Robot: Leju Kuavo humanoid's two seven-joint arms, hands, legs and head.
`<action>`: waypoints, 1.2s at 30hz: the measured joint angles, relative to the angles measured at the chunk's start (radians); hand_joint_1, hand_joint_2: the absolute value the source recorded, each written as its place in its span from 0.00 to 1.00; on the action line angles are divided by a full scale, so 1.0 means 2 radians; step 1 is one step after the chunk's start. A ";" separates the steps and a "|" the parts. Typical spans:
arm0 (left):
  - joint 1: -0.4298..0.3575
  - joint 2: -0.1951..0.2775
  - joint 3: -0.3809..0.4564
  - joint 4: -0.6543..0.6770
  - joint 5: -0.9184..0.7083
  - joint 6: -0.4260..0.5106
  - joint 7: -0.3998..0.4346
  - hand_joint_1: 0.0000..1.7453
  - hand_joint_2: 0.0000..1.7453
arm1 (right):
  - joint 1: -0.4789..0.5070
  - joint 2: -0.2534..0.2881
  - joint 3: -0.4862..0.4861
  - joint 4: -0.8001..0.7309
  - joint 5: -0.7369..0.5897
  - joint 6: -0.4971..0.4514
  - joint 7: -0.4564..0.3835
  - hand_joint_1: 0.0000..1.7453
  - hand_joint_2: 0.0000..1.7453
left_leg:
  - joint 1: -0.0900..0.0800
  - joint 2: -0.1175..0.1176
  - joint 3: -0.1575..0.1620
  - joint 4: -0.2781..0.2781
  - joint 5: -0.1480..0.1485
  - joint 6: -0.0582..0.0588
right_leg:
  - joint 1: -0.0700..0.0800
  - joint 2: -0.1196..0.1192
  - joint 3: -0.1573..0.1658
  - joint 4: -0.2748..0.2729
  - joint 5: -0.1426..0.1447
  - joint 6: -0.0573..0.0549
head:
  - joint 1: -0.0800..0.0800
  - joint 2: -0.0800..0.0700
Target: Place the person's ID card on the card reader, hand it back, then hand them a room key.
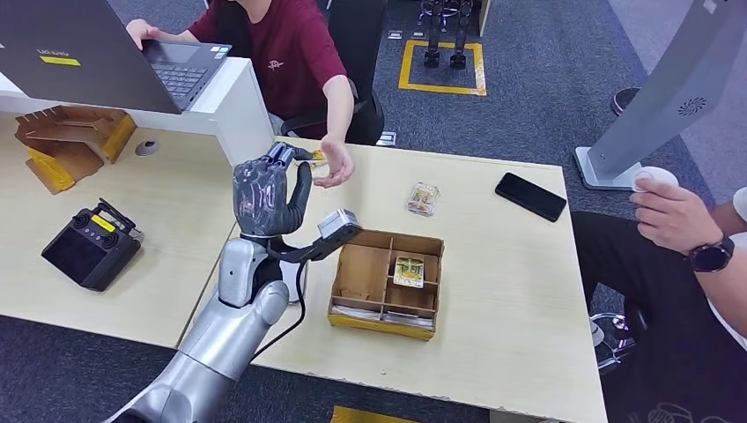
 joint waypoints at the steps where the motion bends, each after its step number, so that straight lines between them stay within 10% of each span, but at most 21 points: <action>1: -0.005 0.000 0.007 0.011 -0.007 0.000 0.001 1.00 1.00 | 0.000 0.000 0.001 0.000 0.001 0.001 0.001 0.00 0.00 | 0.000 0.000 0.000 0.000 0.000 0.000 | 0.000 0.000 0.000 0.000 0.000 0.000 | 0.000 0.000; 12: -0.020 -0.005 0.073 0.082 -0.064 0.000 0.005 1.00 1.00 | -0.002 -0.002 0.008 -0.004 0.004 0.004 0.002 0.00 0.00 | 0.000 0.000 0.000 0.000 0.000 0.000 | 0.000 0.000 0.000 0.000 0.000 0.000 | 0.000 0.000; 16: -0.020 -0.008 0.082 0.094 -0.064 0.000 0.002 0.07 1.00 | -0.002 -0.002 0.008 -0.004 0.004 0.004 0.002 0.00 0.00 | 0.000 0.000 0.000 0.000 0.000 0.000 | 0.000 0.000 0.000 0.000 0.000 0.000 | 0.000 0.000; 17: -0.020 -0.008 0.083 0.096 -0.064 0.000 0.001 0.00 1.00 | -0.002 -0.002 0.009 -0.004 0.004 0.004 0.002 0.00 0.00 | 0.000 0.000 0.000 0.000 0.000 0.000 | 0.000 0.000 0.000 0.000 0.000 0.000 | 0.000 0.000; 28: 0.005 0.002 0.137 0.081 -0.083 0.001 0.000 0.00 1.00 | 0.000 -0.002 0.008 -0.004 -0.006 0.001 -0.003 0.00 0.00 | 0.000 0.001 0.000 0.000 0.000 0.000 | 0.000 0.001 0.000 0.000 0.000 0.000 | 0.000 0.000; 36: 0.061 0.025 0.449 0.011 0.010 0.001 -0.298 0.00 1.00 | 0.010 -0.003 0.007 0.002 -0.021 -0.015 -0.017 0.00 0.00 | 0.001 0.003 0.000 -0.001 0.000 0.000 | 0.000 0.003 -0.001 0.001 -0.001 -0.001 | 0.000 0.000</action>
